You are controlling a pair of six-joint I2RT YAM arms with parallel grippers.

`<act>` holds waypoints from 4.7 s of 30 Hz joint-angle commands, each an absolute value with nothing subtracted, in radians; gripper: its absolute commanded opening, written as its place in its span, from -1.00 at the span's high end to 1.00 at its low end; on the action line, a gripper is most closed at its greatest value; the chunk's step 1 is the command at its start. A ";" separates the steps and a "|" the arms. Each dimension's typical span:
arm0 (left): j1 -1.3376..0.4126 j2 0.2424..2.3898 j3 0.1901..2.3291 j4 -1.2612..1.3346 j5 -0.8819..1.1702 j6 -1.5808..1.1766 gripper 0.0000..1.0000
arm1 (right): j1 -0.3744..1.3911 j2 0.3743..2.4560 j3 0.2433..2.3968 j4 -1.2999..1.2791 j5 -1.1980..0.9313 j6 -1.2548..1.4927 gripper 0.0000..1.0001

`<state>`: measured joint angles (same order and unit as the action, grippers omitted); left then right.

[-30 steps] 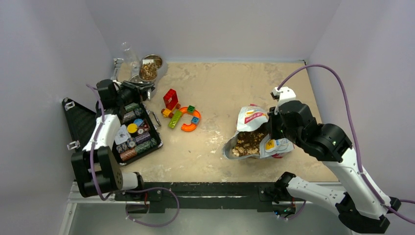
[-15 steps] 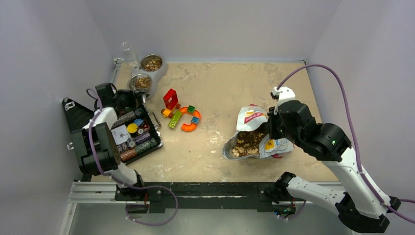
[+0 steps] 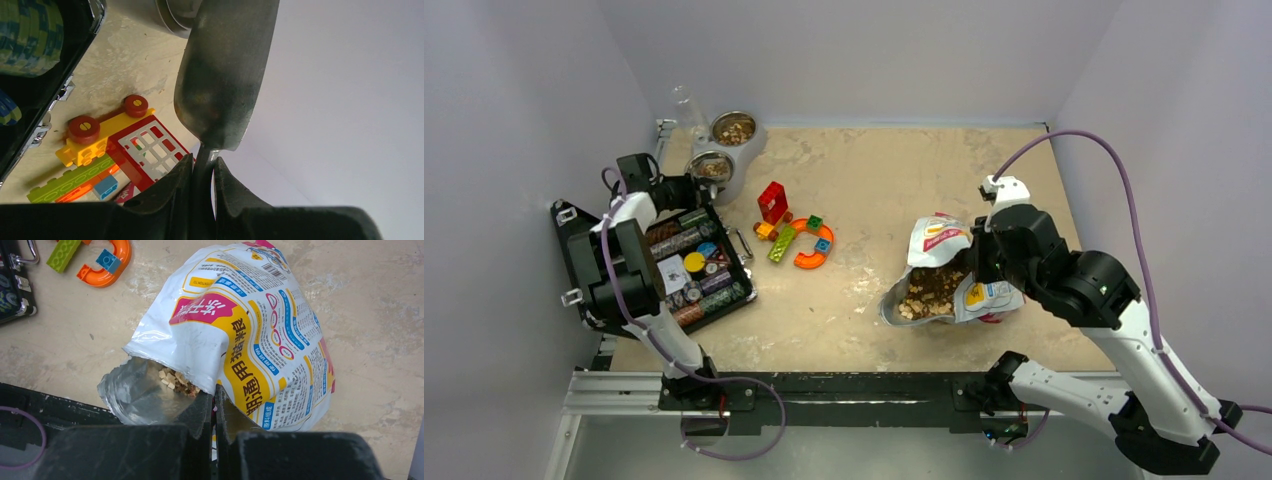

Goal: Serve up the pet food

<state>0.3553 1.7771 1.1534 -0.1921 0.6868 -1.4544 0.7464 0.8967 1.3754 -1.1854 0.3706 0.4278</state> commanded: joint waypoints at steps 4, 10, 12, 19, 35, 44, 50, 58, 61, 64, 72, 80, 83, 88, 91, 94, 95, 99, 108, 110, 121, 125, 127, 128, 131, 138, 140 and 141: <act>0.367 1.841 1.328 -0.432 0.738 -1.432 1.00 | 0.749 0.915 1.389 -1.089 0.437 0.464 1.00; 0.367 1.876 1.450 -0.662 0.703 -1.409 1.00 | 0.749 0.926 1.396 -1.082 0.455 0.452 1.00; 0.366 1.898 1.496 -0.745 0.703 -1.416 1.00 | 0.748 0.930 1.396 -1.081 0.457 0.445 1.00; 0.365 1.973 1.682 -1.033 0.668 -1.441 1.00 | 0.748 0.932 1.384 -1.063 0.457 0.402 1.00; 0.365 2.083 1.883 -1.192 0.739 -1.743 1.00 | 0.736 0.932 1.372 -1.025 0.436 0.322 1.00; 0.364 2.148 2.035 -1.272 0.800 -1.885 1.00 | 0.715 0.922 1.358 -1.015 0.424 0.308 1.00; 0.364 2.128 2.024 -1.286 0.802 -1.963 1.00 | 0.708 0.922 1.354 -1.009 0.419 0.301 1.00; 0.364 2.120 2.075 -1.264 0.800 -2.033 1.00 | 0.701 0.925 1.348 -1.002 0.408 0.300 1.00; 0.364 2.123 2.093 -1.270 0.799 -2.039 1.00 | 0.701 0.926 1.349 -0.999 0.405 0.300 1.00; 0.364 2.126 2.101 -1.259 0.808 -2.040 1.00 | 0.699 0.927 1.349 -0.998 0.404 0.300 1.00; 0.363 2.120 2.093 -1.280 0.805 -2.029 1.00 | 0.699 0.925 1.349 -0.997 0.400 0.301 1.00; 0.363 2.092 2.126 -1.295 0.786 -2.050 1.00 | 0.698 0.922 1.347 -0.994 0.401 0.301 1.00; 0.364 2.091 2.125 -1.316 0.785 -2.040 1.00 | 0.698 0.920 1.346 -0.993 0.402 0.302 1.00; 0.362 2.092 2.098 -1.314 0.793 -2.029 1.00 | 0.698 0.914 1.342 -0.992 0.403 0.304 1.00; 0.362 2.091 2.129 -1.306 0.791 -2.043 1.00 | 0.697 0.913 1.345 -0.994 0.403 0.304 1.00; 0.362 2.091 2.165 -1.309 0.780 -2.054 1.00 | 0.698 0.915 1.345 -0.996 0.402 0.305 1.00; 0.362 2.090 2.171 -1.311 0.777 -2.054 1.00 | 0.698 0.914 1.344 -0.994 0.402 0.304 1.00; 0.362 2.087 2.133 -1.308 0.775 -2.044 1.00 | 0.698 0.916 1.345 -0.990 0.400 0.305 1.00; 0.361 2.097 2.208 -1.314 0.762 -2.058 1.00 | 0.698 0.913 1.344 -0.996 0.402 0.308 1.00; 0.361 2.094 2.211 -1.315 0.743 -2.057 1.00 | 0.698 0.914 1.344 -0.993 0.402 0.305 1.00; 0.348 2.071 2.137 -1.290 0.764 -1.980 1.00 | 0.698 0.914 1.347 -0.993 0.393 0.309 1.00; 0.343 2.066 2.201 -1.296 0.753 -1.938 1.00 | 0.698 0.917 1.351 -0.995 0.386 0.311 1.00; 0.332 2.052 2.229 -1.291 0.740 -1.902 1.00 | 0.698 0.916 1.352 -0.994 0.384 0.310 1.00; 0.324 2.041 2.243 -1.296 0.726 -1.873 1.00 | 0.698 0.915 1.352 -0.993 0.384 0.312 1.00; 0.275 1.983 2.263 -1.266 0.638 -1.734 1.00 | 0.697 0.913 1.352 -0.993 0.383 0.313 1.00; 0.087 1.728 1.950 -1.035 0.537 -1.343 1.00 | 0.698 0.897 1.354 -1.002 0.397 0.322 1.00; 0.027 1.612 1.712 -0.776 0.561 -1.312 1.00 | 0.698 0.888 1.354 -1.009 0.403 0.331 1.00; -0.015 1.556 1.594 -0.639 0.568 -1.304 1.00 | 0.698 0.884 1.353 -1.012 0.404 0.334 1.00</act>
<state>0.0895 1.7435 1.9053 -1.0336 0.5564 -1.4834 0.7055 0.9100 1.3392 -1.0882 0.3717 0.3161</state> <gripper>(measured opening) 0.231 0.007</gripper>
